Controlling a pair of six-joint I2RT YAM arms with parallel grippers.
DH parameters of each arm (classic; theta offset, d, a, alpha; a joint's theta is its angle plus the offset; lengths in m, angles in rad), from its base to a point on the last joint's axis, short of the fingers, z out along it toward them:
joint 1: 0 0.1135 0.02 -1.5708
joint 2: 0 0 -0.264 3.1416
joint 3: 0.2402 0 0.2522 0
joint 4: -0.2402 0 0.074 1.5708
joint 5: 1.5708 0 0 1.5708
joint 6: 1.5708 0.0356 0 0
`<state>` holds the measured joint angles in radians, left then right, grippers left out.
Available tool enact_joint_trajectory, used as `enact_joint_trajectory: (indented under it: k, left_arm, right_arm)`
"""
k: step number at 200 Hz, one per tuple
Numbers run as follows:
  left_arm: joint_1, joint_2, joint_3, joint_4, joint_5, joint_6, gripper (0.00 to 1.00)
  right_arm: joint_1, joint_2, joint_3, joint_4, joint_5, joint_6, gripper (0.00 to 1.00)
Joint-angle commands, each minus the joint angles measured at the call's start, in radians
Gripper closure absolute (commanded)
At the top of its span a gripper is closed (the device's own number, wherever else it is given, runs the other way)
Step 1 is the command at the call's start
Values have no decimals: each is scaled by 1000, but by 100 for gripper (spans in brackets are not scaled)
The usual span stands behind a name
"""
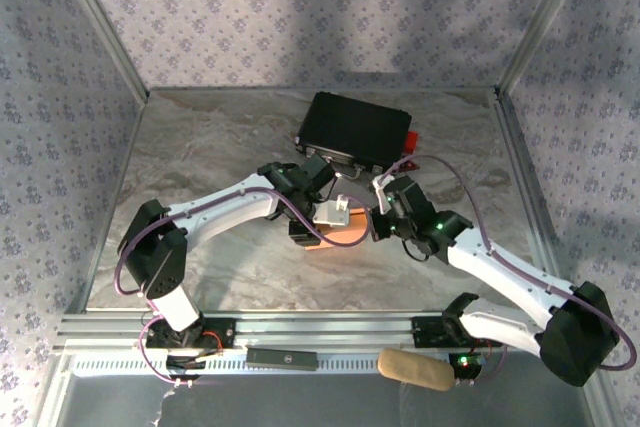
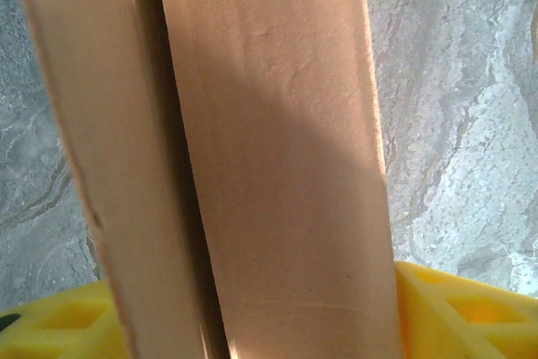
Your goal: Fold the paper box
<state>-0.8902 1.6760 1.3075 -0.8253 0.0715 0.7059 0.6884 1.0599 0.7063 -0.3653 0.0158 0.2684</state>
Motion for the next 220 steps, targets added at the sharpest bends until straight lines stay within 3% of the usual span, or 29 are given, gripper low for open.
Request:
enact_joint_trajectory:
  k: [1,220]
  left_arm:
    - [0,-21,12,3,30,-12,35]
    - [-3,-2,6,37,12,-50,41]
  right_arm:
    - [18,10,43,-32,39,35,92]
    - [180,164,134,-96,285,286,96]
